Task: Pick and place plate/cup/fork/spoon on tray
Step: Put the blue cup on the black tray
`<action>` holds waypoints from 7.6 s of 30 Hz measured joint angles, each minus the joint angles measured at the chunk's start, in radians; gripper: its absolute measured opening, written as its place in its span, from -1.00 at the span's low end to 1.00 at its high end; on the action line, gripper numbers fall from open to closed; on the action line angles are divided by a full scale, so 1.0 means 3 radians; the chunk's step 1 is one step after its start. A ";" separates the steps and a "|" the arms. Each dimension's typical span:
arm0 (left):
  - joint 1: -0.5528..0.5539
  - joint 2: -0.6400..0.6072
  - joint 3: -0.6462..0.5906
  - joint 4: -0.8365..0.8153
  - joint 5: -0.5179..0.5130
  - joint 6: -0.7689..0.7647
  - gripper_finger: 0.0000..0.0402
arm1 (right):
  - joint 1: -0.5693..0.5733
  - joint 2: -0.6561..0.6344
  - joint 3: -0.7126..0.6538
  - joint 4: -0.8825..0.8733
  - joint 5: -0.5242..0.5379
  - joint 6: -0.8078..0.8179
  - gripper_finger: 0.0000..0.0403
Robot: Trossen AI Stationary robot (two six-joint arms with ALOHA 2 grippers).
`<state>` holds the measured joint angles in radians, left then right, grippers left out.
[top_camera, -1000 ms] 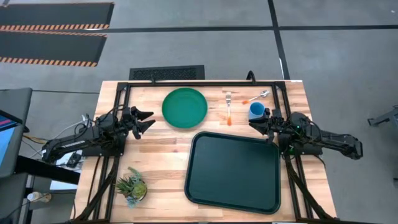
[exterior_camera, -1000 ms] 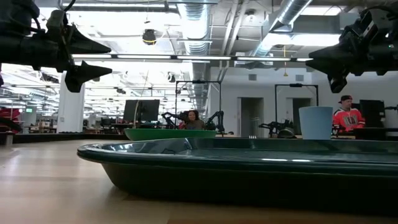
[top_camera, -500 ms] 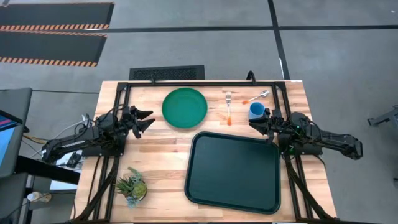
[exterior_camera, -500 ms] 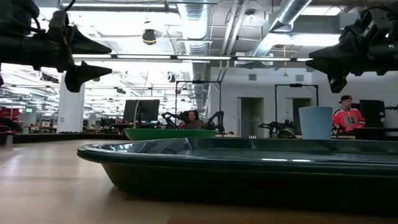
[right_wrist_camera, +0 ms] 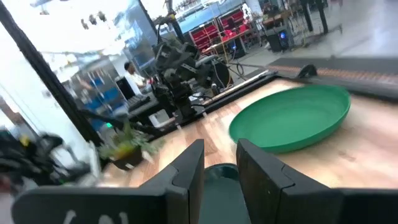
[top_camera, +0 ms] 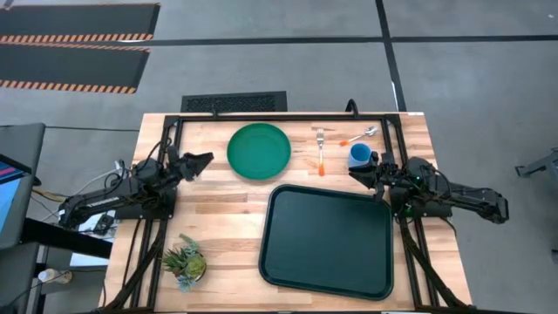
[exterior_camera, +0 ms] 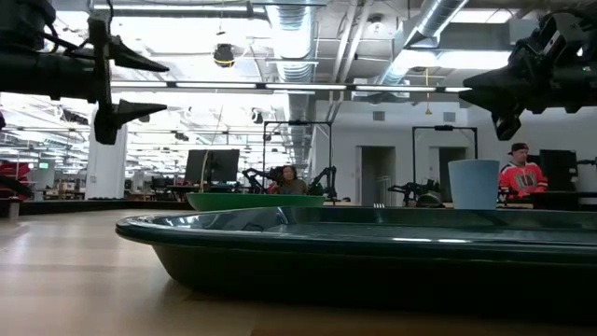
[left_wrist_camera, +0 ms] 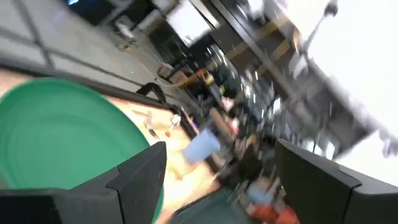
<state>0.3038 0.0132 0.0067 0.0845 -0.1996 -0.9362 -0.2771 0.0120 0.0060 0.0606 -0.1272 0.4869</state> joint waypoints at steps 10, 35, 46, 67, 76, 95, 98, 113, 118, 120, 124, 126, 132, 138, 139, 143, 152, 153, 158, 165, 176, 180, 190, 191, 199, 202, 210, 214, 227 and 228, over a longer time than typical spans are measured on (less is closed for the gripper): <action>0.0000 0.0000 0.0000 0.0043 -0.1156 -0.0677 0.42 | 0.0000 0.0000 0.0022 0.0830 0.0411 0.0952 -0.41; 0.0010 0.2662 0.2531 -0.1310 -0.0112 -0.0179 0.42 | -0.0312 0.3048 0.3841 -0.4493 0.2037 0.0937 0.23; 0.0062 0.3458 0.3091 -0.1362 0.0369 0.0227 0.42 | -0.1039 0.3258 0.3296 -0.4321 0.1204 0.0740 0.23; 0.0070 0.3422 0.3095 -0.1367 0.0290 0.0307 0.42 | -0.1591 0.3207 0.2363 -0.3366 0.0850 0.0442 0.04; 0.0071 0.3422 0.3095 -0.1366 0.0275 0.0316 0.42 | -0.1595 0.3279 0.2301 -0.3286 0.0796 0.0378 -0.57; 0.0071 0.3422 0.3095 -0.1367 0.0269 0.0337 0.42 | -0.1075 0.3184 0.3081 -0.4025 0.0183 0.0305 -0.98; 0.0071 0.3422 0.3095 -0.1367 0.0268 0.0351 0.42 | -0.0668 0.3166 0.3062 -0.4279 0.0128 0.0505 -0.99; 0.0071 0.3422 0.3095 -0.1364 0.0269 0.0348 0.42 | 0.0751 0.3906 0.3312 -0.3661 0.0519 0.0885 -0.99; 0.0071 0.3422 0.3095 -0.1363 0.0276 0.0348 0.42 | 0.0597 0.4684 0.3918 -0.3663 0.0520 0.0251 -0.98; 0.0071 0.3422 0.3095 -0.1364 0.0276 0.0354 0.42 | 0.0564 0.4935 0.4187 -0.3659 0.0521 -0.0001 -0.98; 0.0071 0.3422 0.3095 -0.1393 0.0277 0.0374 0.42 | 0.0514 0.5368 0.4658 -0.3639 0.0520 -0.0380 -0.99; 0.0081 0.3422 0.3095 -0.1433 0.0279 0.0375 0.42 | 0.0497 0.5541 0.4829 -0.3620 0.0507 -0.0523 -0.98; 0.0170 0.3423 0.3096 -0.1614 0.0381 0.0377 0.42 | 0.0523 0.5916 0.5137 -0.3466 0.0327 -0.0692 -0.98; 0.0242 0.3423 0.3096 -0.1749 0.0405 0.0426 0.42 | 0.0625 0.6133 0.5152 -0.3244 0.0171 -0.0718 -0.97; 0.0251 0.3423 0.3096 -0.1745 0.0433 0.0441 0.42 | 0.0644 0.6166 0.5151 -0.3227 0.0163 -0.0718 -0.97; 0.0284 0.3388 0.3099 -0.1739 0.0476 0.0465 0.42 | 0.0689 0.6263 0.5151 -0.3162 0.0154 -0.0695 -0.96; 0.0303 0.3232 0.3100 -0.1747 0.0449 0.0468 0.42 | 0.0626 0.6247 0.5151 -0.3034 0.0168 -0.0666 -0.89; 0.0303 0.3216 0.3100 -0.1748 0.0450 0.0468 0.42 | 0.0612 0.6247 0.5151 -0.3059 0.0173 -0.0666 -0.90; 0.0303 0.3177 0.3100 -0.1744 0.0446 0.0465 0.42 | 0.0584 0.6249 0.5150 -0.3065 0.0187 -0.0689 -0.91; 0.0303 0.3159 0.3098 -0.1831 0.0447 0.0462 0.42 | 0.0579 0.6249 0.5150 -0.3064 0.0255 -0.0746 -0.83; 0.0303 0.3159 0.3098 -0.1821 0.0446 0.0461 0.42 | 0.0540 0.6249 0.5150 -0.3066 0.0262 -0.0778 -0.84; 0.0303 0.3159 0.3098 -0.1821 0.0446 0.0461 0.42 | 0.0540 0.6249 0.5150 -0.3065 0.0252 -0.0778 -0.80; 0.0303 0.3160 0.3098 -0.1822 0.0446 0.0461 0.42 | 0.0518 0.6249 0.5150 -0.3049 0.0252 -0.0779 -0.75; 0.0303 0.3160 0.3098 -0.1821 0.0446 0.0461 0.42 | 0.0519 0.6249 0.5150 -0.3046 0.0253 -0.0779 -0.75; 0.0303 0.3160 0.3096 -0.1821 0.0446 0.0457 0.42 | 0.0519 0.6249 0.5150 -0.3032 0.0130 -0.0778 -0.75; 0.0303 0.3160 0.3096 -0.1821 0.0446 0.0450 0.42 | 0.0519 0.6249 0.5150 -0.3028 0.0130 -0.0778 -0.75; 0.0303 0.3160 0.3095 -0.1821 0.0444 0.0429 0.42 | 0.0516 0.6249 0.5148 -0.3027 0.0070 -0.0778 -0.65; 0.0302 0.3160 0.3095 -0.1820 0.0443 0.0428 0.42 | 0.0516 0.6249 0.5148 -0.3013 0.0065 -0.0777 -0.52; 0.0303 0.3160 0.3095 -0.1820 0.0444 0.0410 0.42 | 0.0501 0.6249 0.5147 -0.2985 0.0051 -0.0831 -0.13; 0.0303 0.3160 0.3095 -0.1820 0.0444 0.0411 0.42 | 0.0502 0.6249 0.5147 -0.2983 0.0050 -0.0831 -0.09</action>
<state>0.3946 0.9613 0.9352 -0.4614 -0.0666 -0.8130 -0.1265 1.8866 1.5501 -0.8343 -0.1123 0.2375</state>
